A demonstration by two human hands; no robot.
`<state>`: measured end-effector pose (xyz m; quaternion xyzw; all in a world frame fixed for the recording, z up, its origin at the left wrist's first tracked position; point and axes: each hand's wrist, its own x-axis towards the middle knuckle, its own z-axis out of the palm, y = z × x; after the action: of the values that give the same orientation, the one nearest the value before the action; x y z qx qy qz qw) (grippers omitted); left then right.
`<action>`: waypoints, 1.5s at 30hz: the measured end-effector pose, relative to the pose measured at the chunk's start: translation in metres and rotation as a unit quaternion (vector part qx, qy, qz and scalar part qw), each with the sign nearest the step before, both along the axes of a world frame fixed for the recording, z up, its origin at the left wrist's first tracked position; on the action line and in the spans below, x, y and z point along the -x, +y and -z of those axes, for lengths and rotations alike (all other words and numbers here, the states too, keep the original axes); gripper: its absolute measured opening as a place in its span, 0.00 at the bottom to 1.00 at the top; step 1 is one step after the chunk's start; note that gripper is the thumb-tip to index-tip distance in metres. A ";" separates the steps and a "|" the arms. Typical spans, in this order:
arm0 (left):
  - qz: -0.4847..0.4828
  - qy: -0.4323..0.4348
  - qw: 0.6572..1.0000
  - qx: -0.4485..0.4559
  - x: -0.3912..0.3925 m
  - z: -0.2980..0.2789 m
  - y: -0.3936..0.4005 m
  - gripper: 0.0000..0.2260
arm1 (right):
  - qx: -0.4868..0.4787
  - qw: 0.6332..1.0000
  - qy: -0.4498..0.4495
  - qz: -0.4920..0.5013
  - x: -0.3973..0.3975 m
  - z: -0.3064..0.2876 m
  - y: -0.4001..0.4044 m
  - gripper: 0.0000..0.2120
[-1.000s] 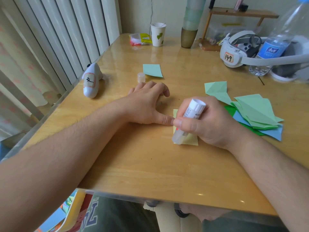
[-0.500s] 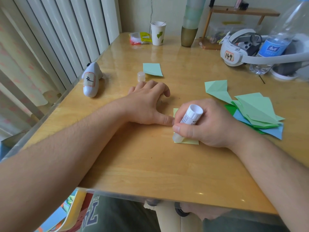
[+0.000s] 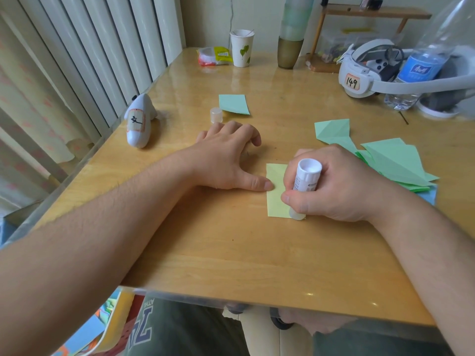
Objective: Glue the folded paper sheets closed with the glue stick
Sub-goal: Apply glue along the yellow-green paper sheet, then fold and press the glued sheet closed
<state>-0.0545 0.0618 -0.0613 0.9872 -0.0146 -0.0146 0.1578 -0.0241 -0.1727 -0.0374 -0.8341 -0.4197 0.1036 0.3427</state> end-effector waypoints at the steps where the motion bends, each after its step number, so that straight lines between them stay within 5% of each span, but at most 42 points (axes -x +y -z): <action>1: 0.001 0.002 1.000 0.001 0.000 0.000 0.000 0.39 | 0.002 1.000 0.003 0.004 -0.001 0.000 -0.001 0.11; 11: 0.004 0.003 1.000 0.001 0.000 0.000 0.001 0.37 | -0.010 1.000 0.008 0.021 -0.007 0.004 -0.005 0.13; 18: 0.014 0.012 1.000 -0.011 0.001 -0.004 0.002 0.35 | -0.287 0.951 0.097 0.068 -0.023 0.005 -0.005 0.24; 21: 0.028 0.039 0.998 0.031 0.002 -0.009 0.011 0.27 | -0.324 0.933 0.103 0.118 -0.028 0.007 -0.002 0.14; 24: 0.001 0.027 0.983 0.182 0.002 -0.015 0.018 0.13 | -0.313 0.935 0.084 0.145 -0.029 0.011 0.003 0.04; 30: -0.065 -0.087 0.941 0.319 -0.001 -0.016 0.002 0.17 | -0.298 0.943 0.076 0.124 -0.026 0.018 0.015 0.17; 35: 0.040 -0.053 0.886 0.459 -0.003 -0.010 -0.016 0.14 | -0.213 0.970 0.007 0.119 -0.022 0.023 0.020 0.21; 40: 0.041 -0.097 0.867 0.488 -0.010 0.000 -0.024 0.19 | -0.192 0.966 -0.020 0.171 -0.022 0.018 0.023 0.25; 45: 0.023 -0.146 0.878 0.455 -0.009 -0.004 -0.025 0.10 | -0.133 0.970 -0.061 0.196 -0.023 0.021 0.026 0.21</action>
<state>-0.0458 0.0370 -0.0572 0.7971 -0.0649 0.1342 0.5852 -0.0011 -0.1468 -0.0588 -0.8516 -0.2782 -0.0737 0.4381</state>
